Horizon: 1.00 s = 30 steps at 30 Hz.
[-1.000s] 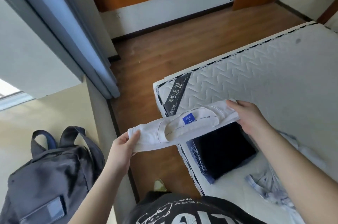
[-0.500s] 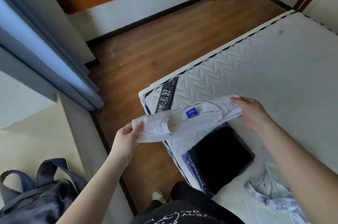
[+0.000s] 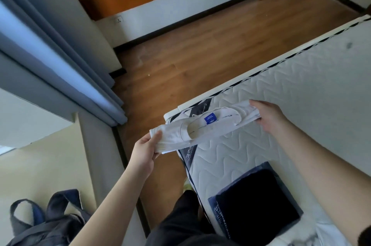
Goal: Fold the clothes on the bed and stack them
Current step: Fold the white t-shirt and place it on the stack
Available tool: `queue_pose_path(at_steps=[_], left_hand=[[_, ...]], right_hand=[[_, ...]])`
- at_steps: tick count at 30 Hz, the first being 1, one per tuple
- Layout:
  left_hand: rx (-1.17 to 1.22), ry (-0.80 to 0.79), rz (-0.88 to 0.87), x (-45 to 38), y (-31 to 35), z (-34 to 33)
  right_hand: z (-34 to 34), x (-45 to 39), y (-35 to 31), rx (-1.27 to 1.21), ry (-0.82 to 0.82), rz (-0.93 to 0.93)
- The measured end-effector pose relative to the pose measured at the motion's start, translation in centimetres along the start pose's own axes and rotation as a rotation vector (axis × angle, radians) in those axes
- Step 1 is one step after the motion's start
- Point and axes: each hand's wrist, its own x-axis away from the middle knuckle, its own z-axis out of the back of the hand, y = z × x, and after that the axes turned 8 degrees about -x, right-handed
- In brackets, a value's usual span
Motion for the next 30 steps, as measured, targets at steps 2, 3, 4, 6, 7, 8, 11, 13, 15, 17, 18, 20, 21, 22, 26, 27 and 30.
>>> queue_pose_path(at_steps=[2, 3, 4, 6, 7, 8, 11, 13, 15, 17, 18, 20, 21, 22, 26, 27, 30], left_hand=[[0.034, 0.023, 0.014, -2.4, 1.4, 0.0], [0.043, 0.027, 0.019, -3.6, 2.1, -0.1], [0.053, 0.036, 0.026, -4.8, 2.8, -0.1], [0.071, 0.073, 0.04, -7.6, 4.3, -0.2], [0.077, 0.101, 0.048, -9.1, 5.3, -0.3], [0.083, 0.126, 0.056, -10.6, 6.3, -0.5], [0.074, 0.16, 0.037, -15.1, 8.6, -1.4], [0.069, 0.156, 0.028, -17.1, 8.8, -2.1], [0.054, 0.156, 0.078, -18.3, 7.2, -3.0], [0.037, 0.175, 0.161, -18.8, 4.1, -4.1], [0.022, 0.182, 0.203, -18.9, 2.1, -4.6], [-0.012, 0.165, 0.286, -18.9, -2.0, -5.8], [-0.025, 0.152, 0.325, -18.7, -3.9, -6.4], [-0.039, 0.145, 0.364, -18.5, -5.9, -7.0], [-0.12, 0.118, 0.488, -17.2, -12.7, -8.8], [-0.141, 0.116, 0.506, -16.8, -14.1, -9.1], [-0.177, 0.112, 0.511, -15.7, -17.4, -9.7]], right_hand=[[-2.3, -2.1, -1.0, 0.025, 0.021, 0.003], [-3.6, -3.1, -1.6, 0.041, 0.033, 0.006], [-4.8, -4.1, -2.2, 0.059, 0.02, 0.016], [-7.4, -6.2, -3.8, 0.106, -0.05, 0.035], [-8.7, -7.2, -4.6, 0.128, -0.069, 0.044], [-9.7, -8.4, -5.5, 0.14, -0.075, 0.054], [-11.6, -11.7, -7.6, 0.143, -0.056, 0.087], [-11.8, -13.5, -7.8, 0.162, -0.048, 0.08], [-10.8, -15.3, -6.5, 0.182, -0.054, 0.056], [-9.2, -16.8, -4.2, 0.225, -0.045, 0.01], [-8.4, -17.5, -2.7, 0.245, -0.025, -0.017], [-6.3, -18.6, 0.4, 0.269, 0.031, -0.078], [-5.2, -19.2, 1.9, 0.283, 0.049, -0.107], [-4.0, -19.6, 3.6, 0.293, 0.058, -0.132], [0.9, -20.4, 9.7, 0.329, 0.087, -0.168], [2.1, -20.3, 10.9, 0.35, 0.097, -0.167], [4.9, -20.2, 13.8, 0.418, 0.111, -0.153]])
